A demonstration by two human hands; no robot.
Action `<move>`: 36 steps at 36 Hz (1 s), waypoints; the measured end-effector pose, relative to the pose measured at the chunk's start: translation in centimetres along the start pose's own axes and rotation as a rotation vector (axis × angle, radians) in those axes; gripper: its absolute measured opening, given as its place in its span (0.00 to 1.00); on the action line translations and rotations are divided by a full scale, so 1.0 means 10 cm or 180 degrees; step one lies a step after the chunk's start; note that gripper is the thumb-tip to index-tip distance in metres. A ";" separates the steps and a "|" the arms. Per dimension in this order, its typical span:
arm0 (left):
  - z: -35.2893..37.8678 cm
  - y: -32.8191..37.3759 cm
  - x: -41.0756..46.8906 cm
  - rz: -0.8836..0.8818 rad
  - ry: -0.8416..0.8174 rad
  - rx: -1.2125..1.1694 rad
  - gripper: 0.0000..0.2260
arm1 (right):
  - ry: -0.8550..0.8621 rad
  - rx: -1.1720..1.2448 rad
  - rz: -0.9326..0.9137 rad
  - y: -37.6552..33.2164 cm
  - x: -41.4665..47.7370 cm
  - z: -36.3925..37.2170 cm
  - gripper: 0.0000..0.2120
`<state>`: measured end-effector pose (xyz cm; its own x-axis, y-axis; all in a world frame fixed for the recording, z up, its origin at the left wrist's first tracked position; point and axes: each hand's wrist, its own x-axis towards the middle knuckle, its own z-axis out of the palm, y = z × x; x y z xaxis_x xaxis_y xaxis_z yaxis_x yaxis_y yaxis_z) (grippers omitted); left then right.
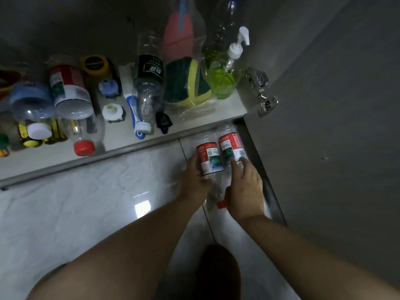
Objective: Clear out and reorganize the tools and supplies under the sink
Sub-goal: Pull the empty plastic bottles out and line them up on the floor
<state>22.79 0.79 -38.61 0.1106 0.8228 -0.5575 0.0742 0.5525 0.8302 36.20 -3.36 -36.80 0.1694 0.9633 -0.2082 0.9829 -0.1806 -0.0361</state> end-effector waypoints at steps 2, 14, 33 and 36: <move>0.01 0.00 0.04 0.0069 -0.0119 0.0118 0.33 | -0.0086 -0.0244 -0.0093 0.02 -0.03 0.02 0.50; 0.17 0.24 0.15 -0.0027 -0.0662 0.0731 0.28 | 0.0021 0.0336 -0.0085 0.11 0.04 0.04 0.34; -0.44 0.40 0.18 0.0699 -0.0730 0.2429 0.16 | -0.0625 -0.1094 -0.0734 0.14 0.17 0.00 0.34; -0.63 0.41 0.15 0.0740 -0.0896 0.2801 0.16 | -0.0660 -0.1177 -0.0712 0.10 0.21 -0.01 0.34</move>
<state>17.06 5.14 -36.03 0.4425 0.7739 -0.4531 0.7270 -0.0138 0.6865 37.51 -1.48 -37.19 -0.0303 0.9038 -0.4268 0.9598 0.1456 0.2400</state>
